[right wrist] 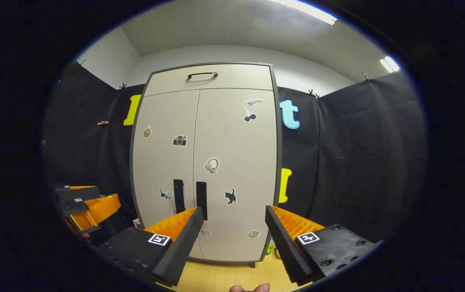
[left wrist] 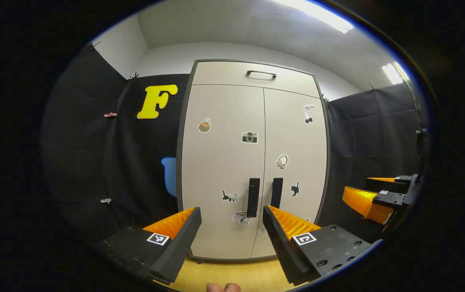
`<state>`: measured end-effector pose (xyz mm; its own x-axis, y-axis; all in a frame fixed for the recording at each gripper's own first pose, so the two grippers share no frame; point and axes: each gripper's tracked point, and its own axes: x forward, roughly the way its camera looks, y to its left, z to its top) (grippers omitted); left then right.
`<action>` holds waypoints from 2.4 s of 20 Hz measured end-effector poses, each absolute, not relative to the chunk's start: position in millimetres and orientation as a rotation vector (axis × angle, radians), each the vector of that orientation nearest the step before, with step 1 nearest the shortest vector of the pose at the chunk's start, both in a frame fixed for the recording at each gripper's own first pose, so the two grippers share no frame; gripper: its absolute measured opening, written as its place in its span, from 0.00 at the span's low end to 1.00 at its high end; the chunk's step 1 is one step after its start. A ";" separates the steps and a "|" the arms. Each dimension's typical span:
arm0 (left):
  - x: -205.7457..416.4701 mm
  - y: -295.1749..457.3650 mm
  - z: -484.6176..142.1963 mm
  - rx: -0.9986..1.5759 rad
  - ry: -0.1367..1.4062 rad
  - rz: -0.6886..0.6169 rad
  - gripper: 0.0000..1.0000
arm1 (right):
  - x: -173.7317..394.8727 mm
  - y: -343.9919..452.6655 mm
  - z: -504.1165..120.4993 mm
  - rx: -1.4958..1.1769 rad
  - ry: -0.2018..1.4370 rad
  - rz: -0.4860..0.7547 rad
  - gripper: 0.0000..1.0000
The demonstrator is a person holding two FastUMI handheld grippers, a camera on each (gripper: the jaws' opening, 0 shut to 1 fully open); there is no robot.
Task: Open the right door of the double-door shoe cabinet with the right hand, and open the left door with the left hand.
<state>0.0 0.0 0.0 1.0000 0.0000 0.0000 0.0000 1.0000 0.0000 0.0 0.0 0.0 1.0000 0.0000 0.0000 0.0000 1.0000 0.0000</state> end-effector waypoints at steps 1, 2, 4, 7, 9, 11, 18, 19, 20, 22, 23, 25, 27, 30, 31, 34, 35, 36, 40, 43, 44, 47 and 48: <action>0.2 0.1 -0.1 -0.001 -0.001 -0.001 0.94 | -0.1 0.6 -0.8 0.002 0.003 -0.003 0.97; -0.5 -0.5 0.1 -0.005 0.000 -0.004 0.95 | -0.5 -0.4 -1.3 0.002 0.005 -0.006 0.97; -2.0 1.1 0.0 -0.005 0.002 -0.005 0.94 | -1.5 -0.4 -2.1 0.000 0.010 -0.009 0.97; -4.1 4.2 -0.9 0.005 0.005 0.001 0.94 | -3.3 1.8 -0.7 0.002 0.008 -0.005 0.97; -5.5 4.9 -2.4 0.005 0.013 -0.003 0.94 | -4.1 1.8 0.1 0.001 0.007 -0.007 0.97; -7.4 5.3 -1.2 0.003 0.010 -0.004 0.95 | -4.0 1.9 0.4 0.007 0.008 -0.009 0.97; -10.0 8.1 0.0 0.008 0.011 -0.001 0.95 | -1.8 6.5 3.0 0.009 0.007 0.004 0.97; -10.6 8.7 -0.6 0.008 0.012 -0.001 0.95 | -0.5 9.3 2.7 0.007 0.007 0.008 0.97; -10.8 9.5 -0.3 0.011 0.013 -0.001 0.94 | 2.3 12.5 2.6 0.006 0.007 0.012 0.97; -10.6 11.1 -1.5 0.016 0.015 0.001 0.94 | 12.2 21.7 2.0 0.004 0.008 0.028 0.97; -10.8 11.9 -2.9 0.016 0.017 0.001 0.94 | 19.8 26.9 0.1 -0.001 0.011 0.038 0.97; -10.9 12.6 -5.2 0.013 0.022 -0.003 0.94 | 36.9 38.3 -3.7 -0.004 0.014 0.052 0.97; -11.4 14.9 -7.6 0.015 0.026 -0.001 0.94 | 57.5 49.5 -9.9 -0.006 0.015 0.060 0.97; -11.5 17.7 -10.3 0.005 0.031 -0.003 0.94 | 91.1 64.4 -26.6 -0.015 0.031 0.063 0.97; -11.2 18.9 -11.5 -0.004 0.035 -0.004 0.94 | 101.6 68.6 -32.9 -0.014 0.042 0.063 0.97; -11.6 24.3 -12.7 -0.011 0.035 0.001 0.94 | 134.3 77.3 -52.2 -0.028 0.068 0.054 0.97; -11.5 26.5 -13.6 -0.005 0.037 0.003 0.94 | 144.3 79.7 -57.8 -0.036 0.072 0.051 0.97; -11.8 28.5 -14.1 0.002 0.037 0.006 0.94 | 154.2 82.0 -62.6 -0.035 0.073 0.048 0.97; -12.1 31.1 -19.5 -0.006 0.046 0.005 0.95 | 188.4 86.7 -80.9 -0.027 0.083 0.030 0.97; -13.6 33.7 -23.3 -0.013 0.054 0.003 0.95 | 206.5 90.1 -93.7 -0.011 0.105 0.023 0.97; -14.3 34.1 -22.7 -0.014 0.054 0.004 0.95 | 211.2 93.6 -97.2 0.015 0.114 0.030 0.97; -15.6 35.0 -23.9 -0.022 0.055 -0.002 0.95 | 222.2 94.3 -103.6 0.080 0.138 0.014 0.88; -16.2 36.7 -23.5 -0.025 0.055 0.000 0.94 | 225.0 95.4 -106.7 0.086 0.147 0.013 0.82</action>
<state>-16.2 36.7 -23.5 0.9985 -0.0012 -0.0548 -0.0002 0.9997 -0.0251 225.0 95.4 -106.7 0.9892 0.0194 -0.1454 -0.0068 0.9962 0.0868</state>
